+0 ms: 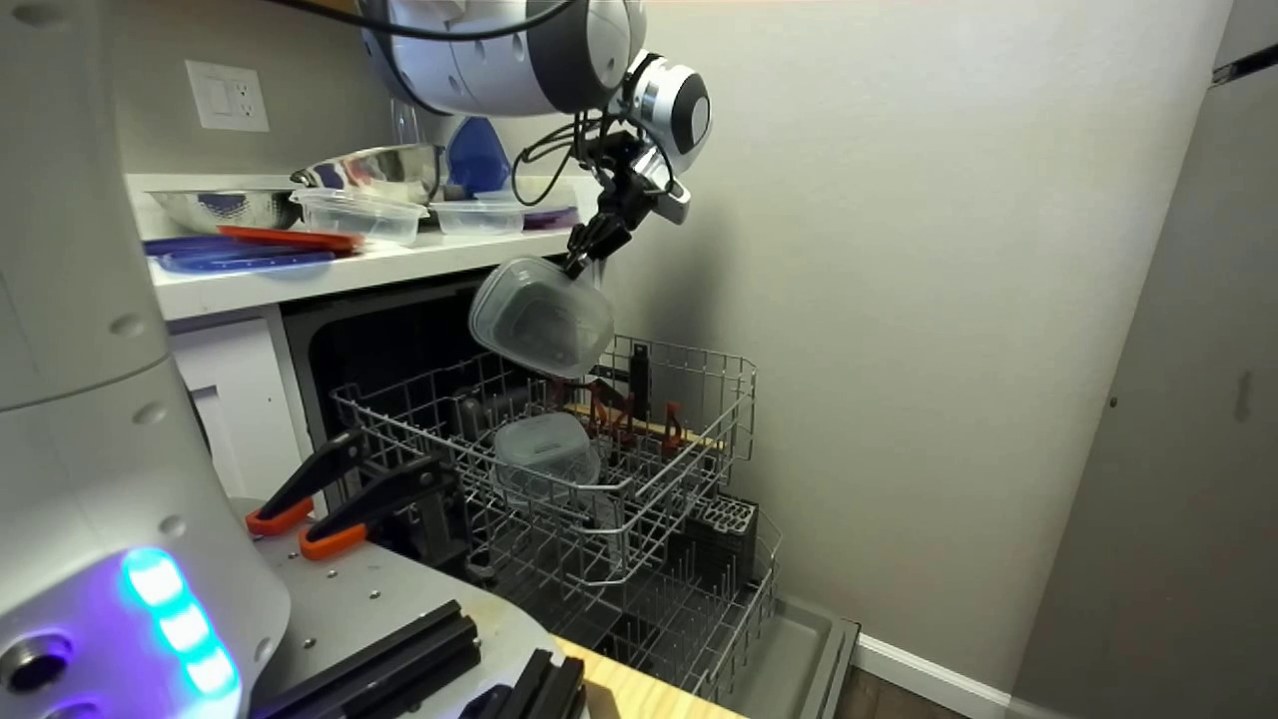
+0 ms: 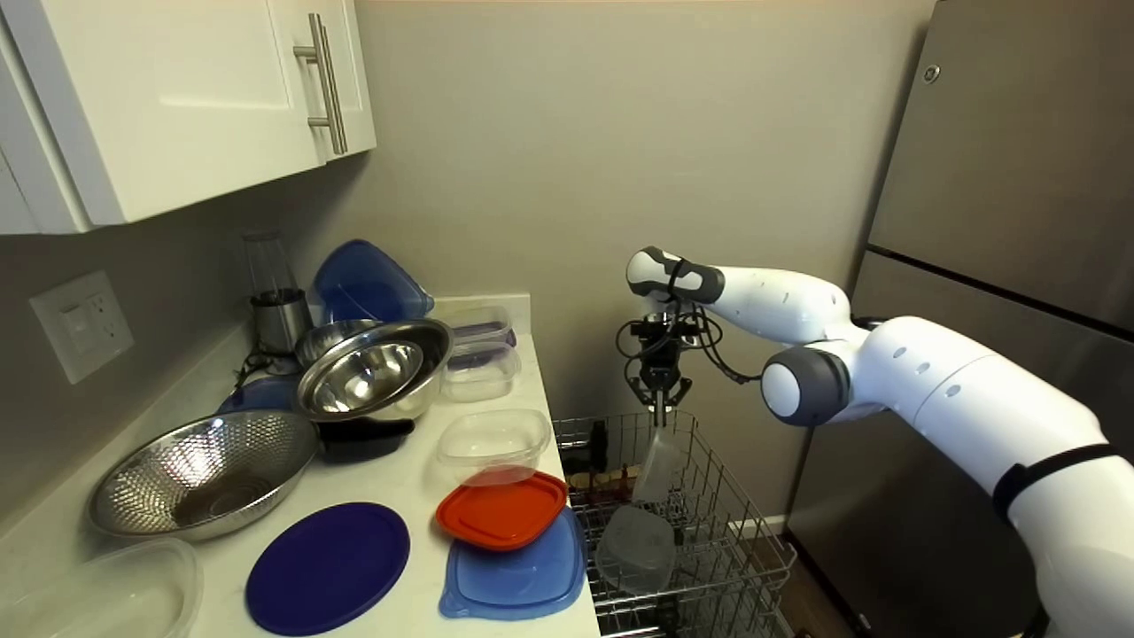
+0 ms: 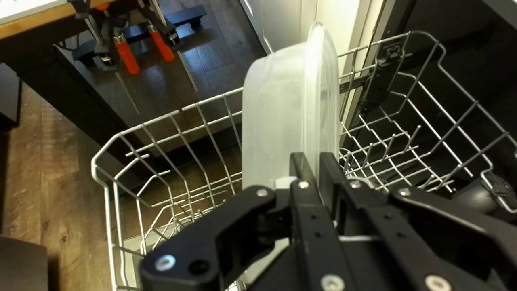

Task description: Lift the lunch box on top and put it on the dish rack in the dishwasher

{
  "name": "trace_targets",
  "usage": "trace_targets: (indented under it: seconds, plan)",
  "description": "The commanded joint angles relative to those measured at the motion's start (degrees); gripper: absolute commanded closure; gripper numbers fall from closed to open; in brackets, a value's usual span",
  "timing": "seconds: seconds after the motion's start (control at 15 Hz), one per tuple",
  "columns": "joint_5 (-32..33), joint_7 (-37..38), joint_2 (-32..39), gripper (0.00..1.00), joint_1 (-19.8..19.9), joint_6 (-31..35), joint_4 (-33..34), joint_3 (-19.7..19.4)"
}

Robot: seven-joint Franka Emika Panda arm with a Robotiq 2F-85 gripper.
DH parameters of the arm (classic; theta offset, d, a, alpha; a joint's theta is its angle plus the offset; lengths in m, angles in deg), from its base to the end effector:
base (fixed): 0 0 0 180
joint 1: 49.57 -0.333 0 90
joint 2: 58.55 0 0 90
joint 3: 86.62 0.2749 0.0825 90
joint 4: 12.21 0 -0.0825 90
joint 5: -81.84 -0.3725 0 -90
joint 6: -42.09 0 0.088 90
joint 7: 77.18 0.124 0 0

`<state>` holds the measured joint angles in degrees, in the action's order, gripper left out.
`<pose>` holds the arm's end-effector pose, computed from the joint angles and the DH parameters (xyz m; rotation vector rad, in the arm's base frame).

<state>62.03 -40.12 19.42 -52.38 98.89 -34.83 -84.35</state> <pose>0.6424 0.0943 0.1829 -2.6921 0.6872 1.2446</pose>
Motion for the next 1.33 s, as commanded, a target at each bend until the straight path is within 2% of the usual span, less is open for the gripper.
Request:
trace_targets:
  seconds: [0.0, 0.4, 0.47, 0.53, 0.6, 0.67, 0.73, 0.8, 0.87, 0.93, 1.0, 1.07, 1.13, 1.27]
  plan:
    - [0.09, 4.51, 0.02, 0.98, 2.14, 0.99, -2.24, -1.61]
    - [0.75, 12.72, 1.43, 0.99, 2.51, 1.23, -3.54, -5.81]
    - [2.8, 15.39, 4.16, 0.99, 3.12, -0.66, 0.87, -4.0]
    - [3.46, 16.74, 4.49, 0.99, 3.04, -1.04, 1.05, -4.1]
    - [2.58, 16.81, 2.3, 0.99, 2.2, 0.68, -3.68, -6.31]
    - [3.01, 17.6, 2.59, 0.99, 2.04, 0.33, -3.83, -6.47]
    - [5.03, 19.35, 5.54, 0.99, 2.59, -2.31, 0.99, -4.64]
    - [6.01, 20.06, 5.94, 0.99, 2.24, -3.09, 0.97, -4.96]
    - [5.71, 19.37, 3.5, 0.99, 1.16, -1.97, -4.25, -7.11]
    - [6.67, 19.47, 4.1, 0.99, 0.53, -2.44, -4.43, -7.47]
    - [8.78, 20.41, 7.48, 0.99, 0.77, -5.07, 0.91, -6.0]
    - [9.77, 20.11, 8.19, 0.99, 0.21, -6.0, 0.91, -6.07]
    - [10.82, 19.38, 5.96, 0.99, -0.5, -4.76, -4.12, -5.9]
    - [12.38, 18.9, 6.88, 0.99, -1.68, -5.66, -4.8, -5.89]
